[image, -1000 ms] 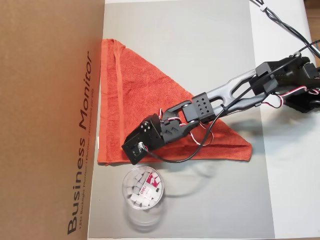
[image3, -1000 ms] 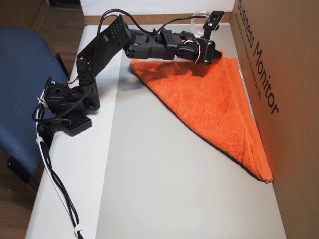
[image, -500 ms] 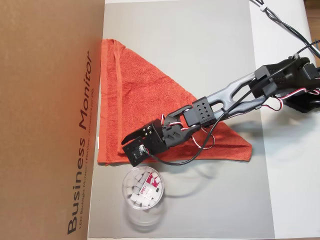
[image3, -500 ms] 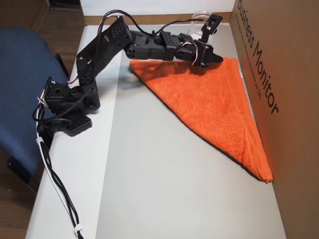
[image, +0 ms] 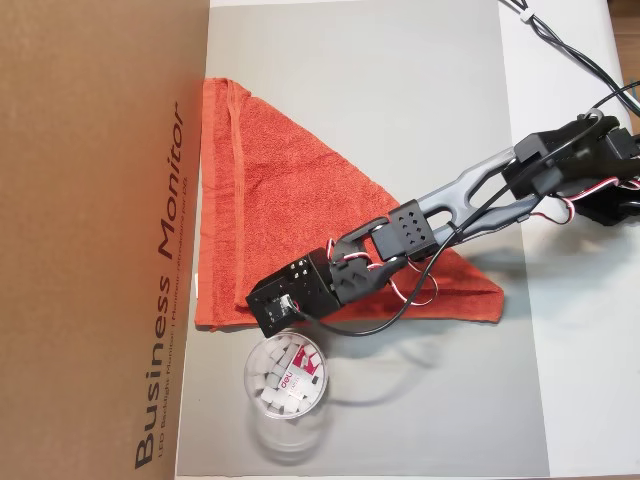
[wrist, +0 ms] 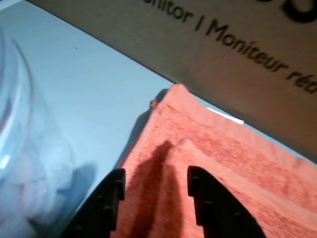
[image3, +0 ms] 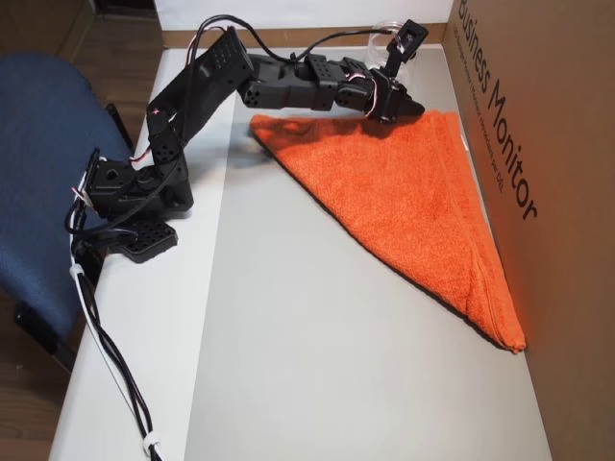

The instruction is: Fold the blanket.

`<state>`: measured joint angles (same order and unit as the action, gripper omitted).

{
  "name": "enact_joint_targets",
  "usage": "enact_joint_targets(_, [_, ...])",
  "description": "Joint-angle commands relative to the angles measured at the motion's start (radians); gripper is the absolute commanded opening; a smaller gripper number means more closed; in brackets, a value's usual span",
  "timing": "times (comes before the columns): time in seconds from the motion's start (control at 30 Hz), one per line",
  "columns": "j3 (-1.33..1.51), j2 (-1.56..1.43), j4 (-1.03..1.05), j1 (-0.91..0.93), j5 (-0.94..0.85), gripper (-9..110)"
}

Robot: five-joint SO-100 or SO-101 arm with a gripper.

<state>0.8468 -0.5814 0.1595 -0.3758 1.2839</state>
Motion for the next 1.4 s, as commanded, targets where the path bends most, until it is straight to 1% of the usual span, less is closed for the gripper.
enact_joint_targets(0.0, [0.052,-0.155,0.002,-0.008,0.009,12])
enact_joint_targets(0.33, [0.314,-0.443,0.002,-0.014,-0.006,12])
enact_joint_targets(0.87, [0.833,-0.962,0.005,-0.014,-0.011,12])
enact_joint_targets(1.03, [0.976,-1.147,0.124,-0.021,-0.127,12])
enact_joint_targets(1.17, [1.071,-1.293,0.224,-0.029,-0.153,12])
enact_joint_targets(1.37, [1.232,-1.489,0.296,-0.061,-0.161,12])
